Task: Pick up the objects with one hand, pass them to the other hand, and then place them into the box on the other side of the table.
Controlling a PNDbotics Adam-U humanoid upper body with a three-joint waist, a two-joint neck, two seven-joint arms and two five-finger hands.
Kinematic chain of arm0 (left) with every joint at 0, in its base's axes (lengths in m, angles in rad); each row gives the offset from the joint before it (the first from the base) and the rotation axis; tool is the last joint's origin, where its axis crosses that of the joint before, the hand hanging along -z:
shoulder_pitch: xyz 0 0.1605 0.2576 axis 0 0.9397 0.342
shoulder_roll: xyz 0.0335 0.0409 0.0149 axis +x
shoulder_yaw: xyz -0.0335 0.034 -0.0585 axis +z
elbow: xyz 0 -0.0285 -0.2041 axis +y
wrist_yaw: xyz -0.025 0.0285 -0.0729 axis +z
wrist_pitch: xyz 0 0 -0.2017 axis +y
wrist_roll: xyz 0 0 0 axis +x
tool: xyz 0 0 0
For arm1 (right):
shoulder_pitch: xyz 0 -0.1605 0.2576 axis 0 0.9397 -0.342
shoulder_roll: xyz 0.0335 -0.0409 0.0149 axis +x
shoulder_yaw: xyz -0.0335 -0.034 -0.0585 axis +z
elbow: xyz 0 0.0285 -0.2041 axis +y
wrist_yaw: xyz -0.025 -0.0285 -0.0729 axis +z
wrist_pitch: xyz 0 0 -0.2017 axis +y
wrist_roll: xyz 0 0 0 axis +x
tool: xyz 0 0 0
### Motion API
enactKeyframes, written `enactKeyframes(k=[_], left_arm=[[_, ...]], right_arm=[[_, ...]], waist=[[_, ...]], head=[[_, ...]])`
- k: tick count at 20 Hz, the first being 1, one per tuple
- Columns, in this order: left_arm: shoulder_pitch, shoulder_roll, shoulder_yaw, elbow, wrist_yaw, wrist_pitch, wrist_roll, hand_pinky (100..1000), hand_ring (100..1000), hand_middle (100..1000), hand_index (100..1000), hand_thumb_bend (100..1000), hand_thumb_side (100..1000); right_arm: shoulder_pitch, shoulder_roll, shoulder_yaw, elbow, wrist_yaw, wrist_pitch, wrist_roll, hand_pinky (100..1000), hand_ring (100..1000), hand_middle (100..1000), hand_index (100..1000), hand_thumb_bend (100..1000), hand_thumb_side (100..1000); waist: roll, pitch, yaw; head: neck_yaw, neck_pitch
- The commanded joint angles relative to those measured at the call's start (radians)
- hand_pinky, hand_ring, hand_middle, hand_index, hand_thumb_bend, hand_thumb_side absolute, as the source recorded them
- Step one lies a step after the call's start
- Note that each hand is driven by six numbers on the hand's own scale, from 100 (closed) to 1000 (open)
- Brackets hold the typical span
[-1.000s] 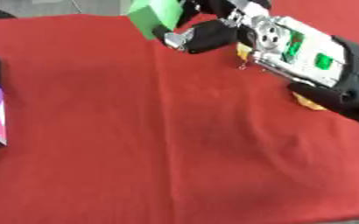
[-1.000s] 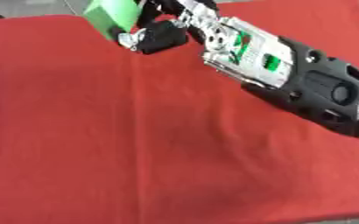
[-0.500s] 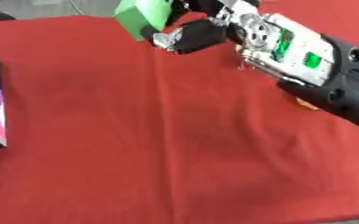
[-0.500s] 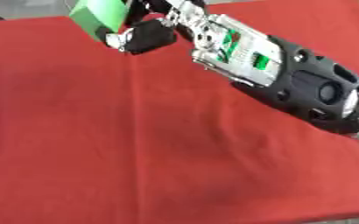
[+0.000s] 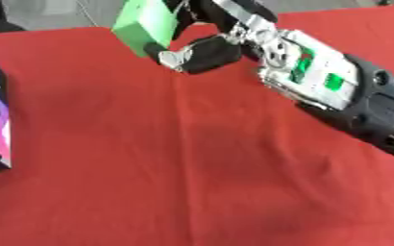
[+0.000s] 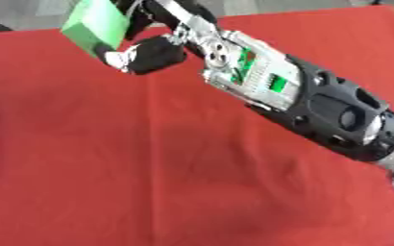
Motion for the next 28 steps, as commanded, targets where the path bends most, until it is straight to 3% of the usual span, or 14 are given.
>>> enactKeyframes(k=[1, 8, 17, 19, 22, 25, 27, 28], left_arm=[[-0.036, 0.000, 0.015, 0.017, -0.038, -0.020, -0.047, 947, 856, 806, 817, 100, 244], [-0.069, -0.052, 0.021, 0.073, -0.115, -0.075, -0.096, 941, 860, 808, 820, 100, 245], [-0.094, -0.108, 0.011, 0.108, -0.167, -0.142, -0.153, 941, 866, 813, 817, 100, 255], [-0.099, -0.117, 0.010, 0.115, -0.173, -0.156, -0.177, 945, 869, 817, 820, 100, 346], [-0.107, -0.127, 0.010, 0.126, -0.182, -0.174, -0.223, 969, 878, 822, 805, 100, 592], [-0.114, -0.129, 0.017, 0.126, -0.187, -0.194, -0.262, 994, 882, 810, 789, 100, 558], [-0.118, -0.128, 0.017, 0.131, -0.194, -0.198, -0.295, 1000, 894, 789, 782, 100, 785], [-0.121, -0.128, 0.017, 0.134, -0.198, -0.198, -0.321, 1000, 899, 783, 781, 100, 855]], right_arm=[[-0.019, -0.002, -0.006, -0.007, 0.018, -0.007, 0.009, 677, 519, 368, 570, 107, 100], [-0.036, 0.021, 0.000, -0.007, 0.029, -0.010, 0.027, 677, 518, 367, 570, 107, 100], [-0.056, 0.040, 0.000, -0.007, 0.033, -0.012, 0.042, 676, 518, 366, 569, 107, 100], [-0.058, 0.042, 0.000, -0.007, 0.033, -0.011, 0.045, 676, 517, 384, 569, 108, 100], [-0.060, 0.044, -0.002, -0.007, 0.031, -0.010, 0.046, 675, 516, 383, 568, 106, 100], [-0.057, 0.045, -0.001, -0.007, 0.027, -0.005, 0.041, 671, 515, 382, 567, 106, 100], [-0.054, 0.045, 0.001, -0.007, 0.023, -0.001, 0.037, 665, 515, 381, 566, 106, 100], [-0.054, 0.045, 0.002, -0.007, 0.022, 0.001, 0.035, 664, 514, 381, 566, 105, 100]], waist=[[0.011, -0.035, 0.002], [0.010, -0.029, 0.002], [0.010, -0.025, 0.001], [0.010, -0.023, 0.002], [0.009, -0.022, 0.001], [0.008, -0.021, 0.000], [0.008, -0.019, -0.001], [0.008, -0.018, -0.001]], head=[[0.005, -0.024], [0.006, -0.042], [0.005, -0.039], [0.007, -0.038], [0.008, -0.036], [0.009, -0.031], [0.008, -0.027], [0.008, -0.026]])
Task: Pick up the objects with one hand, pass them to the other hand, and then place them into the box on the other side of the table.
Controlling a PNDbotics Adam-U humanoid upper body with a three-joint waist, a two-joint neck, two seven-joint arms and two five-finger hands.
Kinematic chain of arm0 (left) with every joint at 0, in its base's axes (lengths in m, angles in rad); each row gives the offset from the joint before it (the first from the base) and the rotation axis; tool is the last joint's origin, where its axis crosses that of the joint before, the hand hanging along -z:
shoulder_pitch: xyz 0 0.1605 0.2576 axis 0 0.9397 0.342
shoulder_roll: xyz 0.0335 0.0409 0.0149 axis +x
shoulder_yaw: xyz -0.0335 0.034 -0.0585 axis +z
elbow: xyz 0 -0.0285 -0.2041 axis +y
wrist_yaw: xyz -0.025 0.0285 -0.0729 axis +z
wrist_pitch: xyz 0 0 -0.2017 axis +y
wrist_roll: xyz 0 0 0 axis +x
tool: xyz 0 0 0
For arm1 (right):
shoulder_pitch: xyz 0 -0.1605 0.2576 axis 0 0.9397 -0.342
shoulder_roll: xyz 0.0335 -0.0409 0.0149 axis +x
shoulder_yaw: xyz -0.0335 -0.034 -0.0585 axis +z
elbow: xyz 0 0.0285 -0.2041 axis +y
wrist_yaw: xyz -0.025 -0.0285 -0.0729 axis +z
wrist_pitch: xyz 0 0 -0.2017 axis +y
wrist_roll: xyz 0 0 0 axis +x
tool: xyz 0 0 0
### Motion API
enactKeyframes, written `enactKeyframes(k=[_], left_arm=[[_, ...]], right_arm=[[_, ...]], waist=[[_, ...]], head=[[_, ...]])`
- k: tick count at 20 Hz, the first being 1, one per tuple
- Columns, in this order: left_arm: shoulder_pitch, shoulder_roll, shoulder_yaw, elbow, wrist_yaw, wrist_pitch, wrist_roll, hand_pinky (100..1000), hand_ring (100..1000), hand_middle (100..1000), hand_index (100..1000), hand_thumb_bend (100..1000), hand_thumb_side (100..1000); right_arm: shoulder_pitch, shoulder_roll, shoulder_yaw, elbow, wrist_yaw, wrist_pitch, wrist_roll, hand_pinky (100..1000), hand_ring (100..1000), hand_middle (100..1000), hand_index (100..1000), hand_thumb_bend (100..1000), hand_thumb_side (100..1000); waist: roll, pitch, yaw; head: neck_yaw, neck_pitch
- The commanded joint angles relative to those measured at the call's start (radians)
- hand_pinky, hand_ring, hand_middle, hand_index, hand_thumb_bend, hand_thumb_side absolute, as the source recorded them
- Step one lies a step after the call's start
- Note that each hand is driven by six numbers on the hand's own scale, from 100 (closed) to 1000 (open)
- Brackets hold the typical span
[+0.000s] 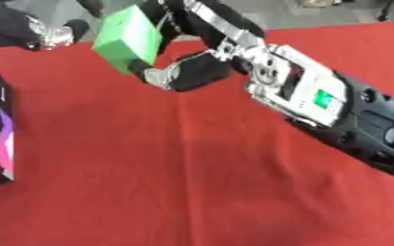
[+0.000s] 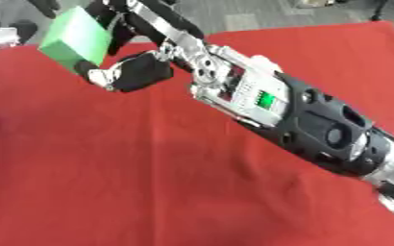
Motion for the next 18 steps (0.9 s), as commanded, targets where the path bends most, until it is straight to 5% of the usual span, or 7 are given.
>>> enactKeyframes(k=[1, 5, 12, 15, 17, 18], left_arm=[[-0.036, 0.011, 0.013, -0.001, -0.012, -0.029, -0.089, 1000, 901, 784, 783, 100, 877], [-0.043, 0.007, 0.004, 0.006, -0.032, -0.032, -0.108, 1000, 909, 769, 812, 100, 980], [-0.046, 0.002, -0.005, 0.008, -0.079, -0.048, -0.110, 1000, 932, 806, 881, 100, 995], [-0.047, 0.002, -0.010, 0.006, -0.093, -0.061, -0.110, 1000, 940, 820, 897, 100, 851], [-0.046, 0.001, -0.013, 0.008, -0.093, -0.069, -0.110, 1000, 937, 838, 911, 145, 582], [-0.046, 0.001, -0.017, 0.009, -0.096, -0.074, -0.110, 1000, 939, 842, 916, 166, 544]], right_arm=[[-0.014, -0.007, -0.009, -0.007, -0.005, 0.005, -0.006, 663, 514, 381, 566, 105, 100], [-0.018, -0.003, -0.007, -0.007, -0.009, 0.004, -0.005, 659, 513, 380, 565, 105, 100], [-0.013, 0.002, -0.005, -0.007, -0.015, 0.007, -0.006, 655, 511, 377, 563, 102, 100], [-0.011, 0.004, -0.004, -0.007, -0.022, 0.011, -0.012, 652, 509, 376, 562, 101, 100], [-0.010, 0.005, -0.004, -0.007, -0.028, 0.011, -0.015, 650, 509, 375, 561, 100, 100], [-0.011, 0.005, -0.004, -0.007, -0.030, 0.011, -0.016, 650, 509, 375, 561, 100, 100]], waist=[[0.008, -0.018, 0.000], [0.008, -0.014, 0.001], [0.004, -0.011, 0.002], [0.003, -0.009, 0.002], [0.002, -0.008, 0.002], [0.002, -0.008, 0.002]], head=[[0.003, 0.004], [0.002, 0.000], [0.003, -0.002], [0.001, -0.001], [0.000, -0.001], [0.000, -0.001]])
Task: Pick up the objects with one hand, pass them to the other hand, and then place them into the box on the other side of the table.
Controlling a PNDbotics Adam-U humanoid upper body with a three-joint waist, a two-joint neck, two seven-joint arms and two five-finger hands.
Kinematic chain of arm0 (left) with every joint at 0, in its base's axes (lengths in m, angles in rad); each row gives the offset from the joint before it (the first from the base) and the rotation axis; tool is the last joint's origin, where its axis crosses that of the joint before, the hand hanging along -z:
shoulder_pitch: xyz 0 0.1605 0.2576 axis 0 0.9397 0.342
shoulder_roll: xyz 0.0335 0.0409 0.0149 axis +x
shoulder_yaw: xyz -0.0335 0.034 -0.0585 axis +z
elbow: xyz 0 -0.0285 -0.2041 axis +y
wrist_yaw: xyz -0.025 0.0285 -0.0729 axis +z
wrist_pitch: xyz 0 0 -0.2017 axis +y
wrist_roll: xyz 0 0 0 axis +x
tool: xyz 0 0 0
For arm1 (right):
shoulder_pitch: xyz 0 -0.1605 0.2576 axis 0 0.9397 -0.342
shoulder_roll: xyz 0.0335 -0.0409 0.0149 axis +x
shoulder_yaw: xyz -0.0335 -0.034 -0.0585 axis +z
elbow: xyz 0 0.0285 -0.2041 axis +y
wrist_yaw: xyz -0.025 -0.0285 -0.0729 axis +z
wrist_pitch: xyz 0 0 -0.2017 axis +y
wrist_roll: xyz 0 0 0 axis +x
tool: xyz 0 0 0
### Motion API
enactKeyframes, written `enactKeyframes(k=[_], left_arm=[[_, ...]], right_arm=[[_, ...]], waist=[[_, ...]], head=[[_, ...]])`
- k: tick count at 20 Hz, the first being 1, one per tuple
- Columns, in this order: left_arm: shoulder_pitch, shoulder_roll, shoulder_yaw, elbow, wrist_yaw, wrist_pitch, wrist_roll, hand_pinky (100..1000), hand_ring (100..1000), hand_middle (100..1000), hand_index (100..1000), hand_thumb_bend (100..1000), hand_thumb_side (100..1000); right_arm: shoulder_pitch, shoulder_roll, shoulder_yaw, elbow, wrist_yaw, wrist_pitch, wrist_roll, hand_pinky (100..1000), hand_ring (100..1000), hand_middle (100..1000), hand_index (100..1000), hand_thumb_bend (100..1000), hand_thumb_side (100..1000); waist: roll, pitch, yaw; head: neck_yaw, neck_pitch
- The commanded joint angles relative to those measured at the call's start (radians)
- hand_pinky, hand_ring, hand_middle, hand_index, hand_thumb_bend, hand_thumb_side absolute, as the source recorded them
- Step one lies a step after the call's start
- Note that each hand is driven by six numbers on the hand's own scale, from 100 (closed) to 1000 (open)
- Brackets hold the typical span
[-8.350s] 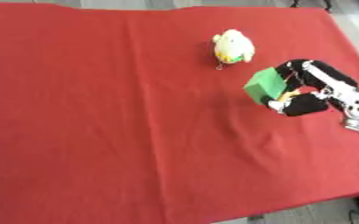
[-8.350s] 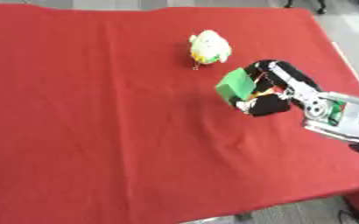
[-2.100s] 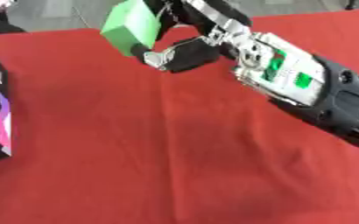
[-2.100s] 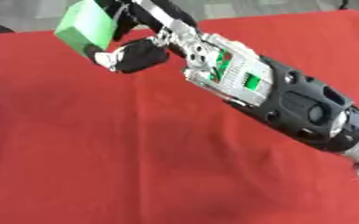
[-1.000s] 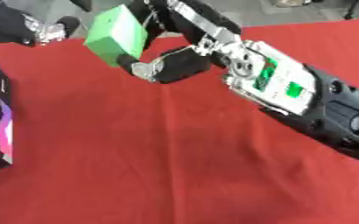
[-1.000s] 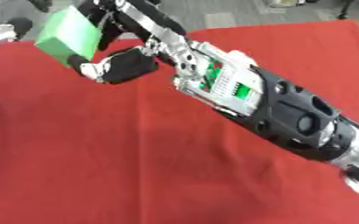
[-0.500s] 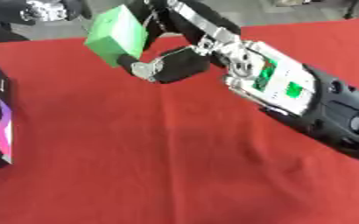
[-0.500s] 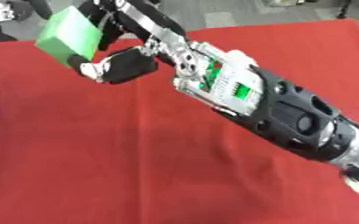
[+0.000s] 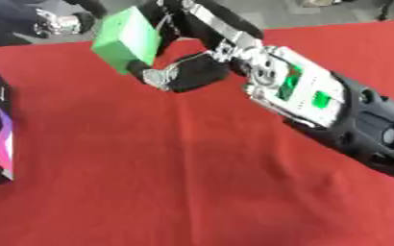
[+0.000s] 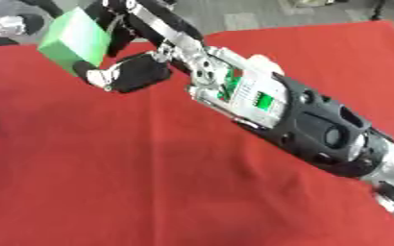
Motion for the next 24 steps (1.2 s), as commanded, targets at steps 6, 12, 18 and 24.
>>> enactKeyframes(k=[6, 12, 18, 24], left_arm=[[-0.034, 0.006, -0.011, 0.003, -0.041, -0.133, -0.085, 1000, 952, 862, 941, 297, 396], [-0.042, 0.003, -0.006, -0.004, -0.067, -0.149, -0.085, 1000, 955, 872, 967, 327, 451], [-0.045, -0.004, -0.010, -0.007, -0.062, -0.150, -0.085, 1000, 957, 874, 968, 250, 622], [-0.050, 0.005, -0.039, 0.003, -0.078, -0.169, -0.085, 1000, 963, 886, 973, 305, 744]], right_arm=[[-0.013, -0.004, -0.008, -0.007, -0.018, 0.001, -0.010, 647, 507, 374, 560, 100, 100], [-0.014, 0.000, -0.008, -0.007, -0.027, 0.002, -0.009, 643, 506, 373, 555, 100, 100], [-0.013, 0.003, -0.009, -0.007, -0.032, 0.005, -0.010, 641, 505, 372, 547, 100, 100], [-0.002, -0.003, -0.006, -0.007, -0.028, 0.010, -0.016, 639, 505, 372, 546, 102, 100]], waist=[[0.002, -0.008, 0.001], [0.002, -0.007, 0.003], [0.001, -0.005, 0.003], [0.004, -0.006, 0.004]], head=[[-0.002, 0.000], [-0.003, -0.011], [-0.017, -0.018], [-0.022, -0.013]])
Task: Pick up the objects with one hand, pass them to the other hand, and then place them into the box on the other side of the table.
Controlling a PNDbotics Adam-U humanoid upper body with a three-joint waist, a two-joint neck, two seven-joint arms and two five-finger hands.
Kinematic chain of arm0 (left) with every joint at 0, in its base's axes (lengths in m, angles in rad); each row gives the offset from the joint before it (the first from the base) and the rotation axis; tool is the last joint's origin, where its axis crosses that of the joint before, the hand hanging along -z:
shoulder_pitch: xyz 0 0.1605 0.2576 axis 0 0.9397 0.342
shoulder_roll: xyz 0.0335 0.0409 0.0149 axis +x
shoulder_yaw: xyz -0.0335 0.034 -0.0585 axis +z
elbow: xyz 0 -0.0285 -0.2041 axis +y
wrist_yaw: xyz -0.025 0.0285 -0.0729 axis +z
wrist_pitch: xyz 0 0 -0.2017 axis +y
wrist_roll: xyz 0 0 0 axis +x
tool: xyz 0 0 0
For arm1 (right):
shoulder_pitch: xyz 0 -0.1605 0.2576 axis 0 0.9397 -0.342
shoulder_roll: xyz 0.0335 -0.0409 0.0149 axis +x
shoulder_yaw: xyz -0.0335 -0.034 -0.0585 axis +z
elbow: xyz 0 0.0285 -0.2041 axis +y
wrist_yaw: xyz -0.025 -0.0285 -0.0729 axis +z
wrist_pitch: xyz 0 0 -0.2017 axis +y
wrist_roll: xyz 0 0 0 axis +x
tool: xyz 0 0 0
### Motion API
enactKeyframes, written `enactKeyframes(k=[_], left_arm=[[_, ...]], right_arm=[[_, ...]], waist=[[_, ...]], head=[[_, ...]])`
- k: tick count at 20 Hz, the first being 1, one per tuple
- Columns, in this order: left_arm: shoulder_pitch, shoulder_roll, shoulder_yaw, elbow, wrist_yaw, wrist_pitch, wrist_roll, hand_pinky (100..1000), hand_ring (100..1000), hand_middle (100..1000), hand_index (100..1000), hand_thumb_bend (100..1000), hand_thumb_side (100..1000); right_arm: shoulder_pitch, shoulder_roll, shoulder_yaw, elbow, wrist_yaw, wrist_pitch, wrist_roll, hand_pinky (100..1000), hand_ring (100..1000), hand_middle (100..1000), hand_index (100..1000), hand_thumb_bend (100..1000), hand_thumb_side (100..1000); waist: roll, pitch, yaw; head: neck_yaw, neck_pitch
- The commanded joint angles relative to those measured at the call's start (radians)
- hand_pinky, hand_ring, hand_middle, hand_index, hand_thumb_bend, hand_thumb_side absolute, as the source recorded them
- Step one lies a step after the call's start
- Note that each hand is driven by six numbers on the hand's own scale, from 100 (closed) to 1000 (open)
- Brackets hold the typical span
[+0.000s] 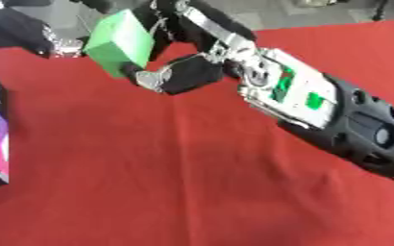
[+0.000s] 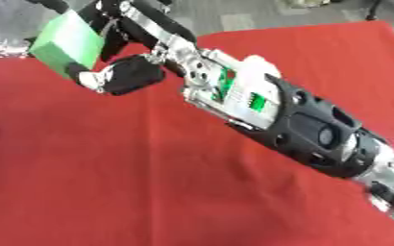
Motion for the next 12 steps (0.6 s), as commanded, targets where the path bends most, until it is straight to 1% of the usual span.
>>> enactKeyframes(k=[1, 4, 5, 6, 10, 11, 12], left_arm=[[-0.034, 0.022, -0.012, -0.003, -0.017, -0.138, -0.121, 1000, 963, 887, 973, 308, 763], [-0.036, 0.027, -0.026, 0.002, -0.036, -0.155, -0.121, 1000, 961, 888, 973, 342, 779], [-0.037, 0.030, -0.031, 0.003, -0.041, -0.162, -0.121, 1000, 962, 891, 974, 365, 765], [-0.037, 0.033, -0.035, 0.005, -0.047, -0.167, -0.121, 1000, 963, 892, 972, 375, 730], [-0.039, 0.046, -0.040, 0.027, -0.067, -0.189, -0.121, 1000, 955, 889, 965, 469, 577], [-0.038, 0.050, -0.041, 0.032, -0.068, -0.195, -0.121, 1000, 954, 887, 959, 489, 499], [-0.037, 0.055, -0.042, 0.036, -0.066, -0.201, -0.121, 1000, 955, 889, 958, 515, 456]], right_arm=[[-0.006, -0.016, -0.006, -0.007, 0.001, 0.002, -0.006, 639, 504, 372, 546, 102, 100], [-0.001, -0.017, -0.005, -0.007, 0.001, 0.002, -0.010, 638, 504, 371, 545, 102, 100], [0.001, -0.018, -0.004, -0.007, 0.002, 0.002, -0.011, 637, 504, 371, 545, 102, 100], [0.003, -0.019, -0.004, -0.007, 0.002, 0.002, -0.012, 638, 504, 372, 545, 101, 100], [0.008, -0.023, -0.003, -0.007, 0.003, -0.001, -0.014, 638, 505, 373, 545, 100, 100], [0.009, -0.024, -0.004, -0.007, 0.003, -0.001, -0.015, 638, 505, 373, 545, 100, 100], [0.010, -0.026, -0.005, -0.007, 0.003, -0.001, -0.016, 638, 505, 373, 545, 100, 100]], waist=[[0.004, -0.006, 0.003], [0.005, -0.006, 0.002], [0.005, -0.006, 0.002], [0.006, -0.005, 0.003], [0.009, -0.006, 0.003], [0.009, -0.006, 0.003], [0.010, -0.006, 0.003]], head=[[-0.003, -0.010], [-0.004, -0.007], [-0.004, -0.006], [-0.005, -0.005], [-0.008, 0.001], [-0.010, 0.002], [-0.012, 0.003]])
